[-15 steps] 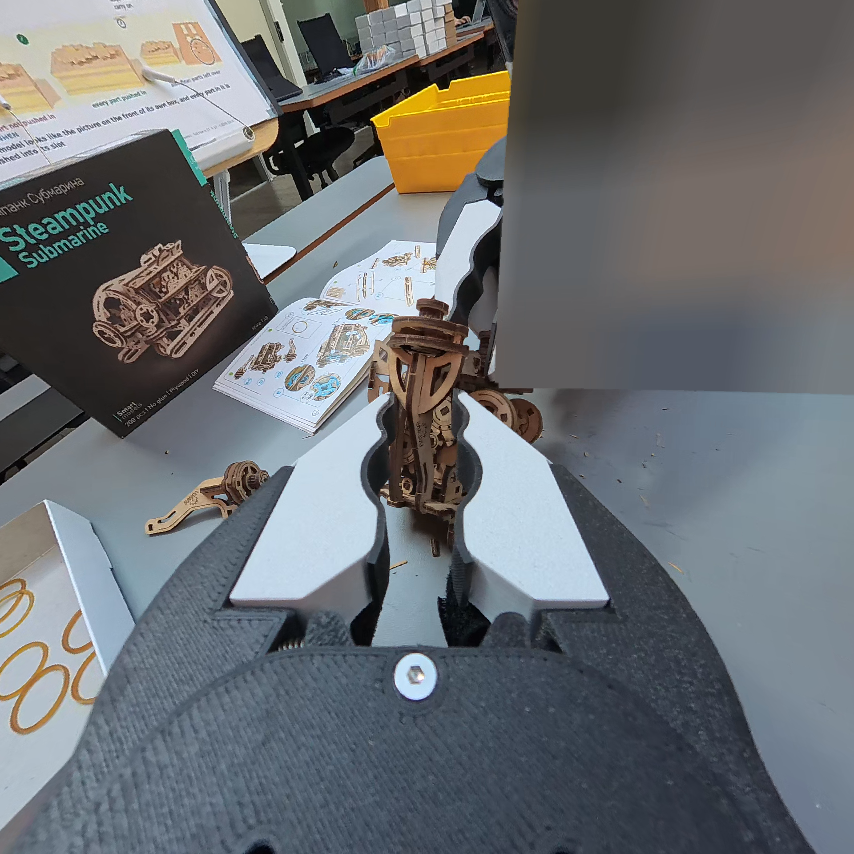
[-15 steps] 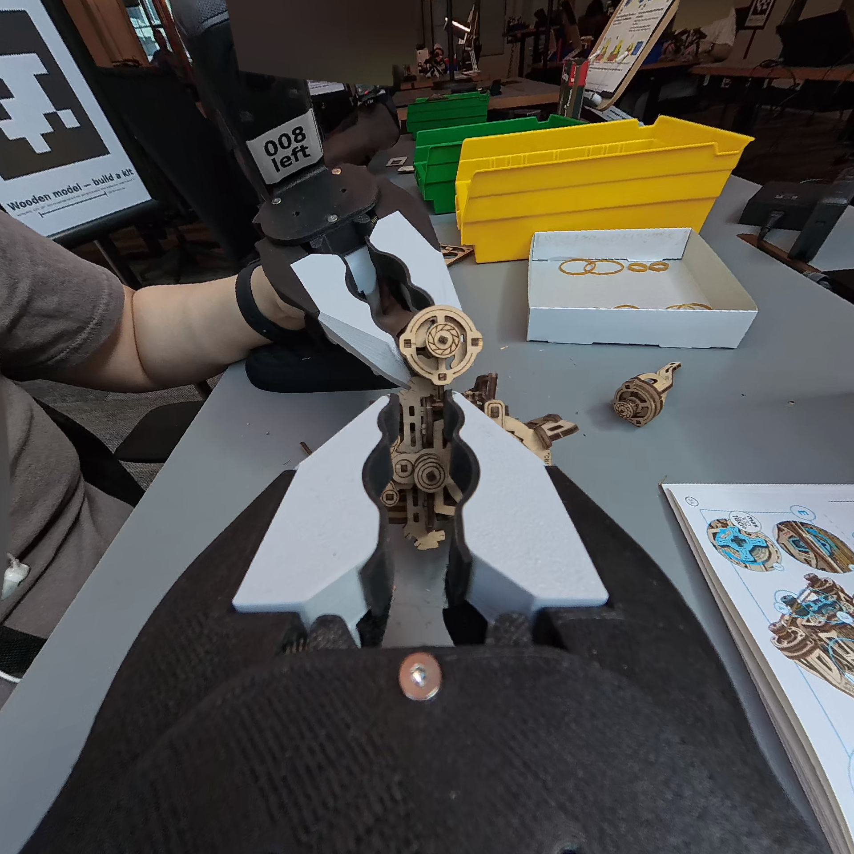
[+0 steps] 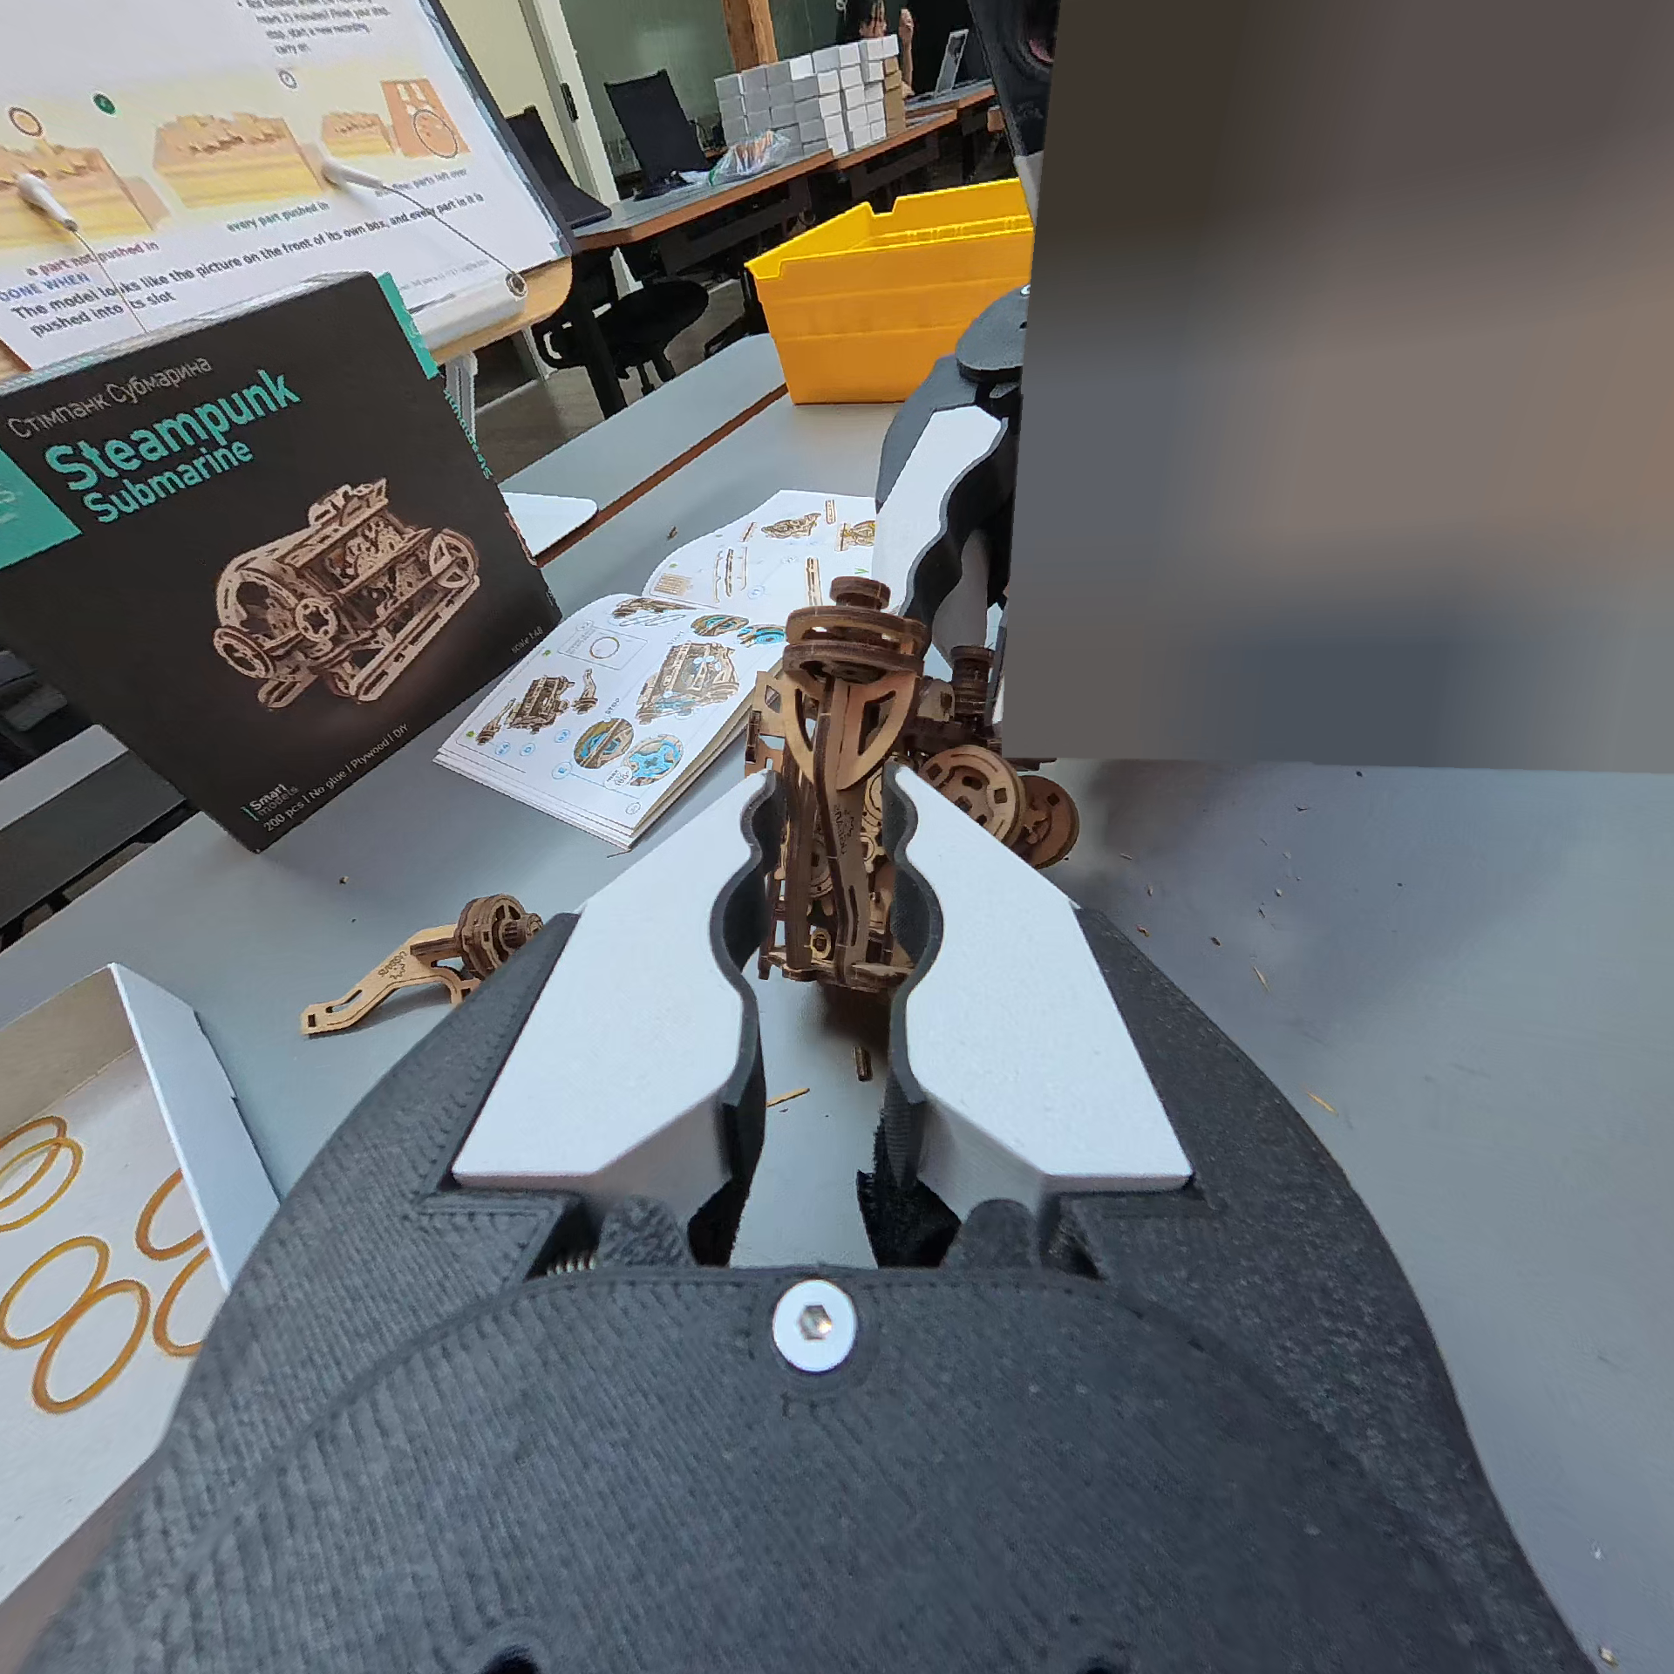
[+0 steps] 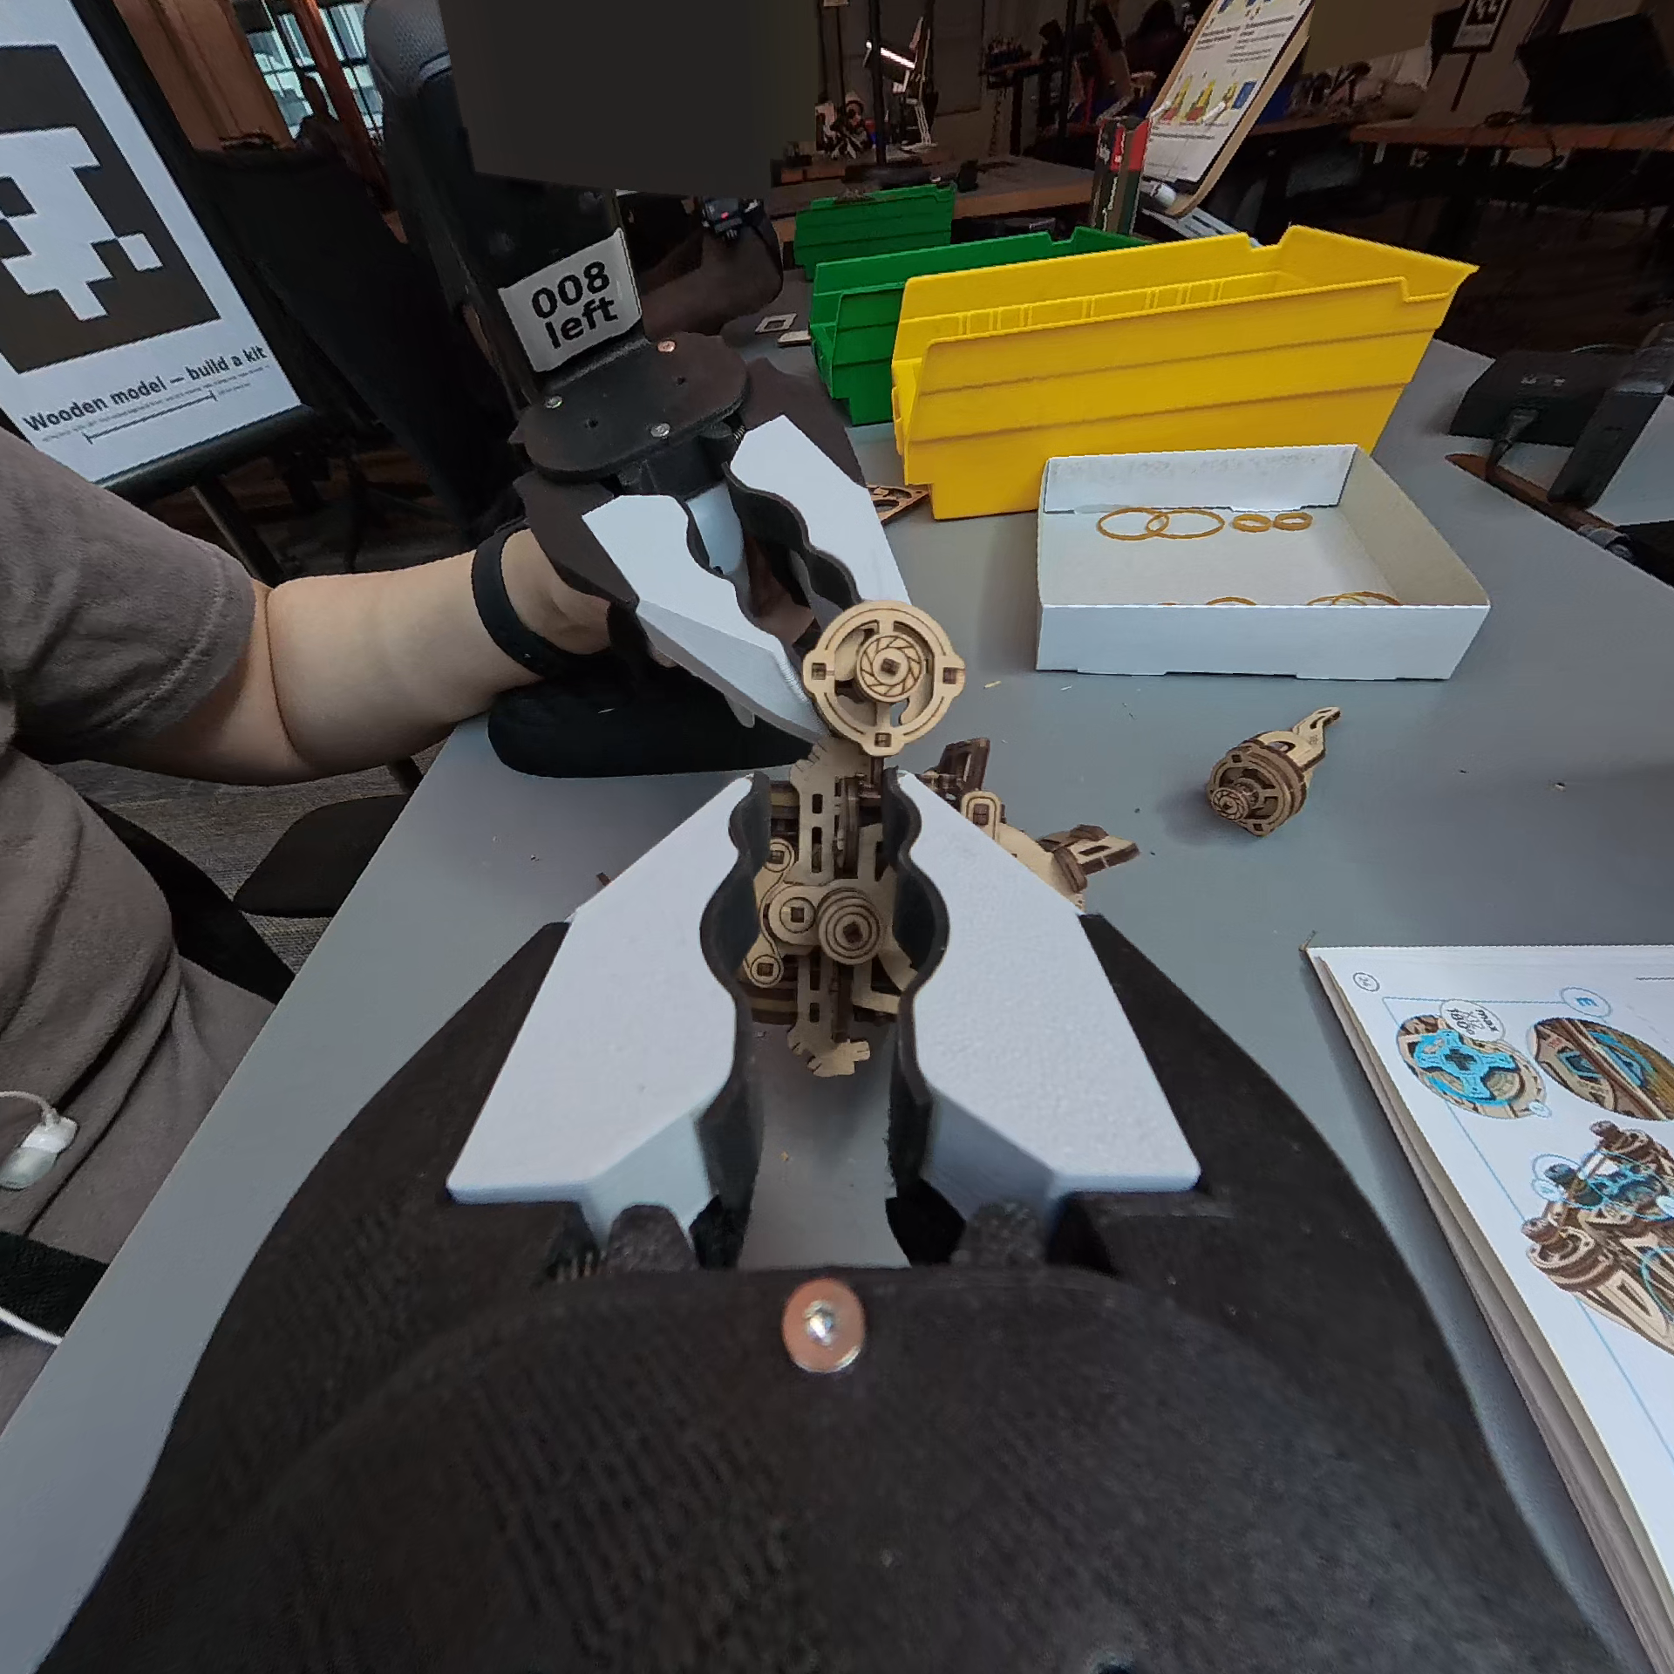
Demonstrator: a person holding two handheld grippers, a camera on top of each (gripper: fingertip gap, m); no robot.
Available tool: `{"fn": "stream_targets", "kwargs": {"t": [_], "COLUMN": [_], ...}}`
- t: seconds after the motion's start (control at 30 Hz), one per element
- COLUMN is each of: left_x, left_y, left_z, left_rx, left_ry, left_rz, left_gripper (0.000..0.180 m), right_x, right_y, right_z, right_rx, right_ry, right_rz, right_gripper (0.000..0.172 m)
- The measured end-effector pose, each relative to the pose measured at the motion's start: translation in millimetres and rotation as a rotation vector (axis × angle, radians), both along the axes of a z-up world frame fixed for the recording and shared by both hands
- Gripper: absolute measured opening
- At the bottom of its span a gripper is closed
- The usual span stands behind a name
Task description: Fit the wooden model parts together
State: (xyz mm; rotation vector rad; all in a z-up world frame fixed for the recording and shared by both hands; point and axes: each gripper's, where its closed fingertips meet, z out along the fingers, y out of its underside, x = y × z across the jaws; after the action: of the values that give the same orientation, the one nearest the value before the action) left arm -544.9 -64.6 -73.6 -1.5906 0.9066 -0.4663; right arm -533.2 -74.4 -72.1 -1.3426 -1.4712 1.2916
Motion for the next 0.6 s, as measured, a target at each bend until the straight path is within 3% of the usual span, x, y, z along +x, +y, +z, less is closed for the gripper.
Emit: {"fn": "stream_targets", "kwargs": {"t": [0.4, 0.6], "left_x": [-10.6, -13.3], "left_y": [-4.1, -9.4], "left_z": [-6.6, -15.0], "left_rx": [0.004, -0.088], "left_ry": [0.045, 0.031], "left_rz": [0.017, -0.022], "left_gripper": [0.018, 0.024], "right_x": [21.2, 38.3], "right_y": [11.2, 21.4], "right_z": [-8.5, -21.3], "right_rx": [0.034, 0.069], "right_ry": [-0.057, -0.13], "right_rz": [0.01, -0.008], "right_gripper": [0.017, 0.013]}}
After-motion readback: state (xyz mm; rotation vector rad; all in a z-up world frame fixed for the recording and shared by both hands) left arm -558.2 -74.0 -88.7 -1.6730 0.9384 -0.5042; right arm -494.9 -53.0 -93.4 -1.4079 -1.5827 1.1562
